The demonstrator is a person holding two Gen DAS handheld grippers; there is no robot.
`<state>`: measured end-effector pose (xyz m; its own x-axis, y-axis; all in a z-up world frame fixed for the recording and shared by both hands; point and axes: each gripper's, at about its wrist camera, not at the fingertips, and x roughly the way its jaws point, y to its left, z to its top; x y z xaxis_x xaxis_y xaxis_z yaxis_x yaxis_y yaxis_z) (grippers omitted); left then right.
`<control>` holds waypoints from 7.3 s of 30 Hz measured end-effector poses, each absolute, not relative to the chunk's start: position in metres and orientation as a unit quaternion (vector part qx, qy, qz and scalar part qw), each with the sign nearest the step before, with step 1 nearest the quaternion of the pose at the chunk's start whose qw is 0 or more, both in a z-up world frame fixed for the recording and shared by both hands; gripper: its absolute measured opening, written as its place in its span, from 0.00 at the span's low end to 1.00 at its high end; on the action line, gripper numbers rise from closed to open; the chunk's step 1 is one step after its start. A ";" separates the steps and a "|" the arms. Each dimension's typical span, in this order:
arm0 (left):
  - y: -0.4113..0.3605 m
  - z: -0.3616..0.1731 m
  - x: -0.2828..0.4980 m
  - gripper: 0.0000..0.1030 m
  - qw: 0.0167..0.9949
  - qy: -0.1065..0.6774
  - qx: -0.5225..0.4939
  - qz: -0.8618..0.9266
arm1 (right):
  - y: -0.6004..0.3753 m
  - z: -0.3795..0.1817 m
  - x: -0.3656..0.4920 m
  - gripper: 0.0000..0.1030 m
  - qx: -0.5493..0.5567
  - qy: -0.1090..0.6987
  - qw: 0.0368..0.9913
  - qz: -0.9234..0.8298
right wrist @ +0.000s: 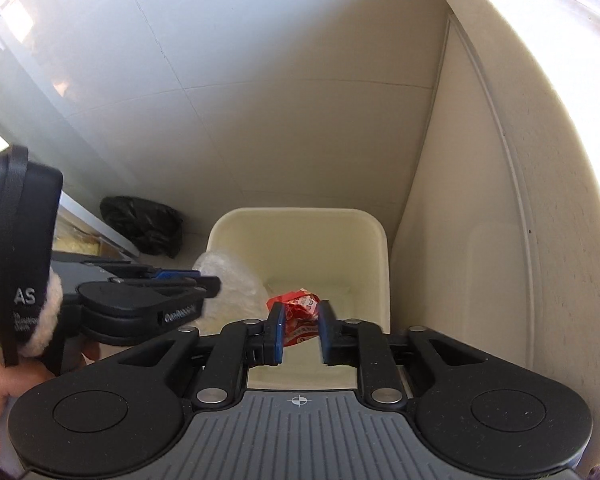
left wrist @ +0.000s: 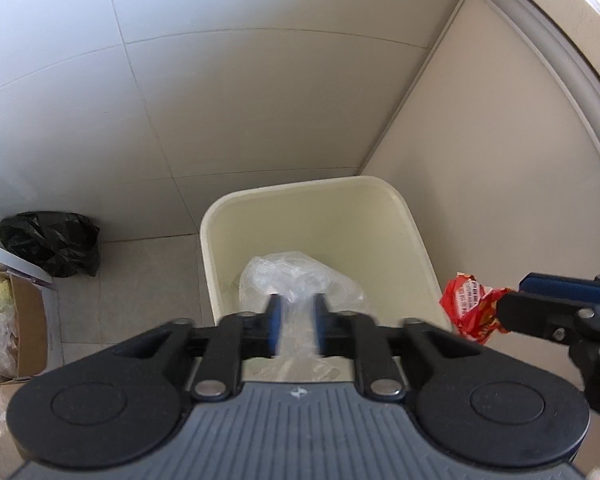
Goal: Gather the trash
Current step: 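Carry both items over the bin and open both tools to drop them, then move both tools back over the counter toward the cabbage leaves, then grasp a white cabbage stalk with the left tool while the right tool grasps a green leaf, then carry both cabbage pieces from the counter over the trash bin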
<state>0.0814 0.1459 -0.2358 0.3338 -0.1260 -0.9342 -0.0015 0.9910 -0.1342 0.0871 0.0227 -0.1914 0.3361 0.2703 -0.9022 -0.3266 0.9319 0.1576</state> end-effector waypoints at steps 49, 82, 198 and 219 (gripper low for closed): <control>0.153 -0.158 0.077 0.99 0.854 0.515 -0.071 -0.006 | -0.016 -0.074 0.038 0.87 -0.045 0.405 0.874 0.266; -0.017 -0.042 0.108 0.99 0.899 0.381 -0.005 -0.213 | -0.206 0.022 0.026 0.92 -0.024 0.297 0.952 0.076; -0.085 -0.004 0.163 0.06 0.871 0.423 -0.021 -0.250 | -0.233 0.099 0.016 0.06 -0.009 0.160 0.986 0.036; 0.055 -0.022 0.122 0.06 0.883 0.438 -0.075 -0.153 | -0.115 0.071 0.022 0.06 -0.027 0.207 0.966 0.152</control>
<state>0.1223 0.0549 -0.0218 0.5703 -0.3352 -0.7500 0.2042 0.9422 -0.2658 0.0225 -0.1153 0.0715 0.8685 0.2821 -0.4076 -0.3047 0.9524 0.0101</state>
